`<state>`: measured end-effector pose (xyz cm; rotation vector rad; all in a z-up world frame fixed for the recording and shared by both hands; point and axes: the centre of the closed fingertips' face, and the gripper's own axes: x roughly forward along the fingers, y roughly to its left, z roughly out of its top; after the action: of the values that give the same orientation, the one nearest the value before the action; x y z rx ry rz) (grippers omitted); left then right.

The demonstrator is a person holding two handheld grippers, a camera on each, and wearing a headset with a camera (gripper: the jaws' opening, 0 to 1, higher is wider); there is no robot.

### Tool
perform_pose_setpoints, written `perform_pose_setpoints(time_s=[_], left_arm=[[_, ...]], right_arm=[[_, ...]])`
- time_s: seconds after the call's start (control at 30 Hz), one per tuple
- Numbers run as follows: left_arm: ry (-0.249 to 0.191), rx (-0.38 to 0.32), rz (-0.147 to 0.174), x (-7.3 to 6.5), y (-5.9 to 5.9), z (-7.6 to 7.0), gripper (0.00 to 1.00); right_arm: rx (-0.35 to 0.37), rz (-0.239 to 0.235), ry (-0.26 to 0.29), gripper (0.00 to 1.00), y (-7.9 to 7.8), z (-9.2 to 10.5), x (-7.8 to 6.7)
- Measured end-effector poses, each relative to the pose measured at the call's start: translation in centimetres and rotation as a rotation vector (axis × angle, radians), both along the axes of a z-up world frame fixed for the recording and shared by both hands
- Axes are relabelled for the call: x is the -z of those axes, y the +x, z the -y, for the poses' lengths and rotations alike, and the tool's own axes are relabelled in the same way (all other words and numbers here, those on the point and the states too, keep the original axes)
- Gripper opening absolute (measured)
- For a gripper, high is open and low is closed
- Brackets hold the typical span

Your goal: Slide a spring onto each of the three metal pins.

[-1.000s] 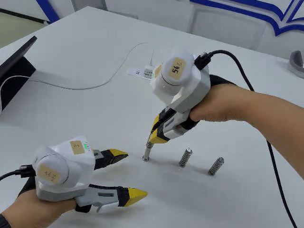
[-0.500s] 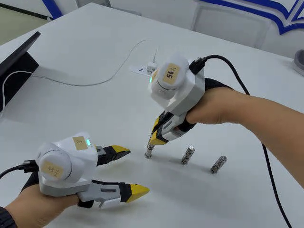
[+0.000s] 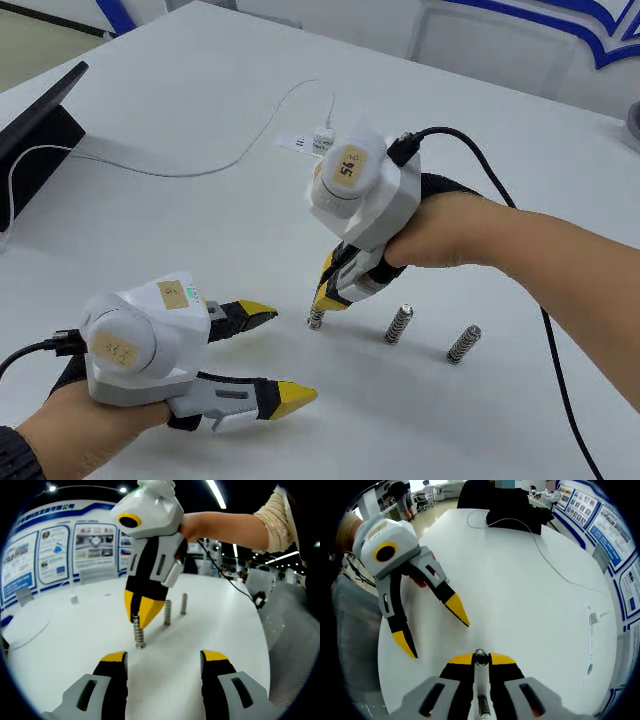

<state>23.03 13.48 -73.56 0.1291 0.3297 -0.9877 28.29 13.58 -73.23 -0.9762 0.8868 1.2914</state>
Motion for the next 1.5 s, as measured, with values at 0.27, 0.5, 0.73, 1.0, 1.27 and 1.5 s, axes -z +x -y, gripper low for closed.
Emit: perform_pose_setpoints(time_s=[0.27,0.5,0.73,1.0,1.27,1.5], left_arm=[[-0.001,-0.003,0.0,0.0,0.1,-0.1,0.6],[-0.002,-0.002,-0.003,0.0,0.1,0.0,0.6],[-0.003,0.002,-0.005,0.0,0.1,0.2,0.6],[-0.002,0.004,-0.003,0.0,0.2,0.2,0.6],[-0.003,0.003,-0.002,-0.2,0.3,0.3,0.61],[0.0,-0.003,-0.001,-0.4,0.5,0.1,0.62]], right_arm=[[0.005,-0.004,-0.009,0.12,0.0,0.1,0.6],[0.013,-0.005,-0.006,0.12,0.0,0.2,0.9],[0.021,-0.009,0.004,0.14,0.1,0.2,0.9],[0.035,-0.003,0.025,0.18,0.2,0.3,0.3],[0.06,-0.006,0.051,0.22,0.1,1.0,0.1],[0.095,-0.006,0.085,0.26,0.1,2.0,-0.4]])
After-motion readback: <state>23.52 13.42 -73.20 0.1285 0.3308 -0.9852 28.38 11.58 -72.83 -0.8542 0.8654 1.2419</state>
